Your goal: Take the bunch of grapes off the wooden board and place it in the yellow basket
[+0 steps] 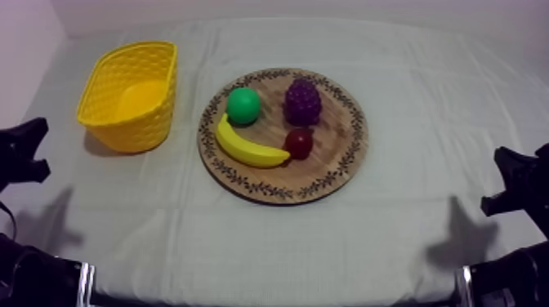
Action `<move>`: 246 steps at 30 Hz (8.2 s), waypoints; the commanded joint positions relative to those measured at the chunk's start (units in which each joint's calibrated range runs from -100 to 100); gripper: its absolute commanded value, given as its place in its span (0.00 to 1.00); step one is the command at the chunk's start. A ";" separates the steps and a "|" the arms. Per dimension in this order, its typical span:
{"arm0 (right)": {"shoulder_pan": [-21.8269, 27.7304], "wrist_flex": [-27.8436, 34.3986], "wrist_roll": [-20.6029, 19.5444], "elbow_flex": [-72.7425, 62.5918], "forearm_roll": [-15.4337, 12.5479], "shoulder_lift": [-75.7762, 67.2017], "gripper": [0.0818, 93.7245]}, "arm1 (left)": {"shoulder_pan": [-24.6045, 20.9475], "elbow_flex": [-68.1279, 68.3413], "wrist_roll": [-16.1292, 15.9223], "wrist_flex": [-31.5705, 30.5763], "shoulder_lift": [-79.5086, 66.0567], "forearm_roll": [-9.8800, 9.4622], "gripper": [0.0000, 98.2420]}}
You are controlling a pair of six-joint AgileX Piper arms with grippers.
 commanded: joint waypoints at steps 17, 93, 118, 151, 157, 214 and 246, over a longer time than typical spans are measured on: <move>0.00 0.03 -0.01 0.03 0.00 0.00 0.00 | 4.11 -25.25 -5.70 -1.27 27.39 4.74 0.00; 0.00 0.03 -0.01 0.03 0.00 0.00 0.00 | 28.41 -99.37 6.83 15.84 103.16 -8.62 0.00; 0.00 0.03 -0.01 0.03 0.00 0.00 0.00 | 28.01 -101.33 8.90 18.55 105.91 -8.29 0.00; 0.00 0.03 -0.01 0.03 0.00 0.00 0.00 | 26.18 -109.38 23.99 52.56 107.41 -7.55 0.00; 0.00 0.03 -0.01 0.03 0.00 0.00 0.00 | 25.98 -108.76 22.94 51.12 106.98 -6.89 0.00; 0.00 0.03 0.00 0.03 0.00 0.00 0.00 | 26.99 -104.53 21.97 35.29 116.83 0.89 0.87; -0.05 0.03 0.02 0.03 0.00 0.00 0.00 | 24.25 -115.01 16.71 38.31 132.94 4.85 0.88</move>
